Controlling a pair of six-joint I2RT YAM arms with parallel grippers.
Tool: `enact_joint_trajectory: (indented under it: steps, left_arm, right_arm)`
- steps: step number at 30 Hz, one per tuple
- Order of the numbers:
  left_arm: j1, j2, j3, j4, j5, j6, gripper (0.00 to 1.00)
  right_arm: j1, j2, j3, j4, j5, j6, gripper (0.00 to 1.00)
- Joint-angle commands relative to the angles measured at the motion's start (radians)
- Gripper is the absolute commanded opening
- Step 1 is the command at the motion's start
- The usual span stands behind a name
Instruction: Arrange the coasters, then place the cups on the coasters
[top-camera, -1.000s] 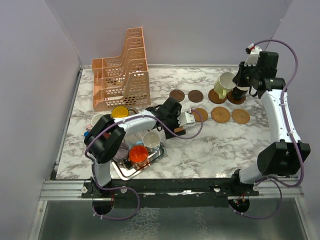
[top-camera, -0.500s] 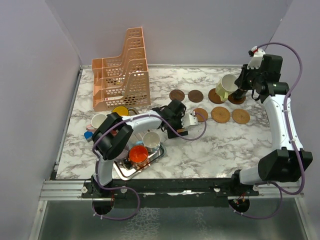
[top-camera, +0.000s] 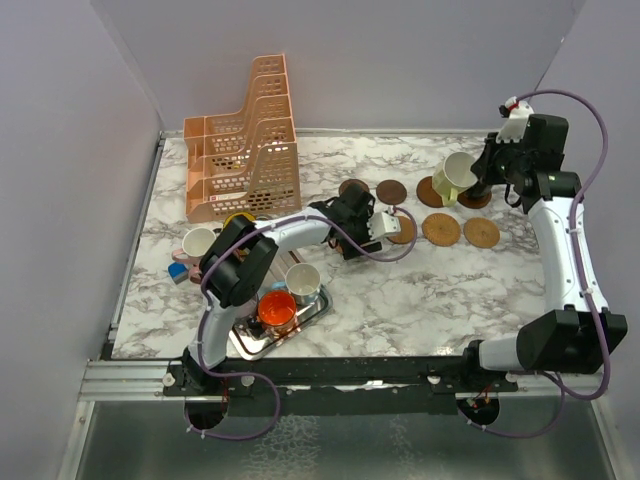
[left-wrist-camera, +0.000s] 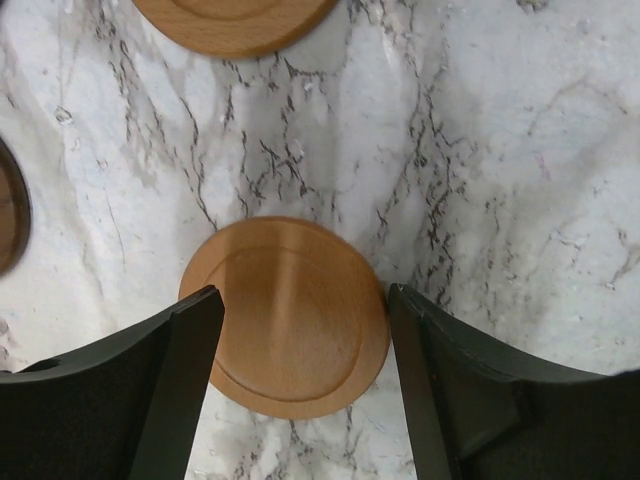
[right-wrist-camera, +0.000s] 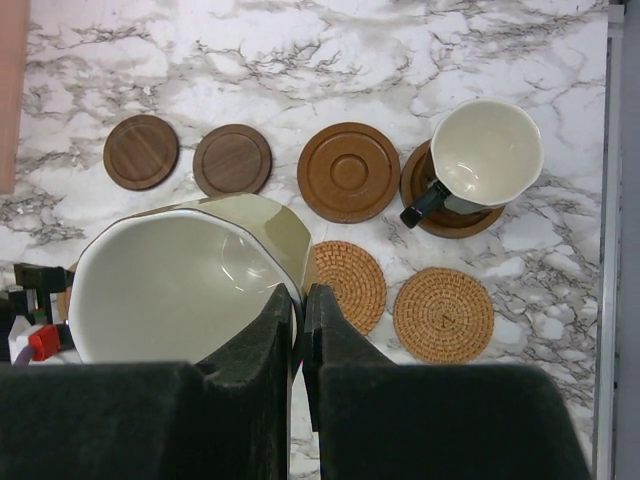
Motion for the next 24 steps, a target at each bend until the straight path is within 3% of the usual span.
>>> enact_joint_trajectory:
  steps: [1, 11, 20, 24]
  left_arm:
    - [0.008, 0.058, 0.068, -0.041, 0.075, -0.015, 0.68]
    - [0.038, 0.080, 0.147, -0.071, 0.170, -0.070, 0.62]
    - [0.098, -0.088, 0.075, -0.070, 0.273, -0.088, 0.80]
    - [0.132, -0.120, 0.032, -0.106, 0.261, -0.061, 0.83]
  right_arm:
    - [-0.015, -0.059, -0.006, 0.105, -0.029, -0.004, 0.01]
    - [-0.057, -0.096, -0.024, 0.109, -0.015, -0.004, 0.01]
    - [-0.120, -0.124, -0.064, 0.122, -0.064, 0.007, 0.01]
    - [-0.126, -0.131, -0.074, 0.128, -0.072, 0.007, 0.01]
